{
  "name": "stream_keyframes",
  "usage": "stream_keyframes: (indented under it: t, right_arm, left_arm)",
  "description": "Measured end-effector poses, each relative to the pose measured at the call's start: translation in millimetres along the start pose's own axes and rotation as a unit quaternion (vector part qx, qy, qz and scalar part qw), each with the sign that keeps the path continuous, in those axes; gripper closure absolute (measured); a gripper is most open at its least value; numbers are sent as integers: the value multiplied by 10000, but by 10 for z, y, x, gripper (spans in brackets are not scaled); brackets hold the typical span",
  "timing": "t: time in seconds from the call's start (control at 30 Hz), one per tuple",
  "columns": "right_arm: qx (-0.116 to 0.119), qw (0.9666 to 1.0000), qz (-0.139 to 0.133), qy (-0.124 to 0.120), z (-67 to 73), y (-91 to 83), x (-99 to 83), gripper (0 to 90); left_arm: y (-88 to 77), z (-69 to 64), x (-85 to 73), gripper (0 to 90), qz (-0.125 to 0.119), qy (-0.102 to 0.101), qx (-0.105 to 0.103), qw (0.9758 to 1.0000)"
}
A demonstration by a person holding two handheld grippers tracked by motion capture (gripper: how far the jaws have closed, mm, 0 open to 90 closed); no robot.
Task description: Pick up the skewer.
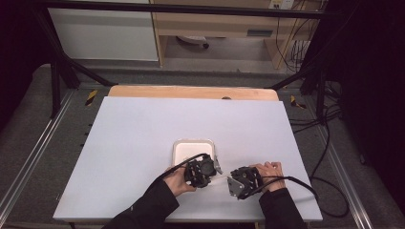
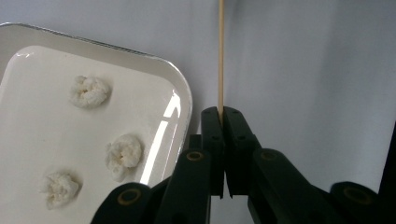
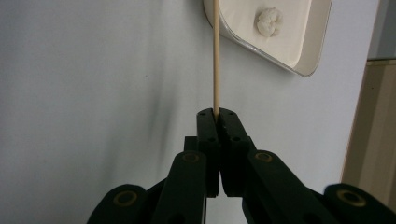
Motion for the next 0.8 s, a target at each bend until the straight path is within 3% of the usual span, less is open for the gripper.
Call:
stream_keyframes:
  t: [0.13, 0.33, 0.43, 0.47, 0.53, 0.57, 0.6, 0.67, 0.7, 0.73, 0.77, 0.8]
  right_arm:
    - [-3, 10000, -19, -17, 2, 6, 11, 888]
    - [-44, 9999, -95, 72, -7, -5, 20, 873]
    - [-103, 9995, -198, 225, -21, -18, 29, 848]
    - [-161, 9980, -387, 467, -40, -39, 35, 769]
    - [-206, 9948, -595, 797, -60, -54, 24, 698]
    - [-206, 9948, -595, 797, -60, -54, 24, 698]
    - [-268, 9890, -788, 1225, -81, -79, -9, 622]
    - [-229, 9800, -989, 1714, -103, -101, -51, 557]
    - [-229, 9800, -989, 1714, -103, -101, -51, 557]
    - [-174, 9749, -1066, 1949, -107, -115, -75, 526]
    - [-90, 9644, -1213, 2348, -126, -136, -122, 449]
    - [-14, 9581, -1297, 2555, -129, -145, -143, 428]
  left_arm:
    - [13, -3, -16, 885, 111, 16, -12, 9999]
    - [3, -3, -21, 889, 10, -16, 15, 10000]
    - [-14, 7, -38, 889, -28, -74, 11, 10000]
    - [-16, 14, -50, 889, -43, -73, 17, 10000]
    - [-29, 27, -84, 889, -46, -103, 30, 9999]
    - [-36, 42, -103, 889, -62, -98, 61, 9999]
    - [-43, 54, -122, 889, -94, -146, 69, 9998]
    - [-62, 84, -165, 889, -124, -195, 91, 9997]
    - [-72, 97, -192, 889, -121, -207, 99, 9997]
    - [-77, 108, -214, 889, -151, -243, 129, 9995]
    - [-85, 115, -239, 889, -157, -289, 130, 9994]
    - [-94, 123, -262, 889, -177, -319, 140, 9992]
Point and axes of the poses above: each handheld gripper's, and its own axes: y roughly forward along the jaws, x roughly out of its top, z roughly to its left, the point moved 7 cm from there along y, roughly forward along the jaws, and after that the axes turned 9 degrees about x, right-handed, at the moved point
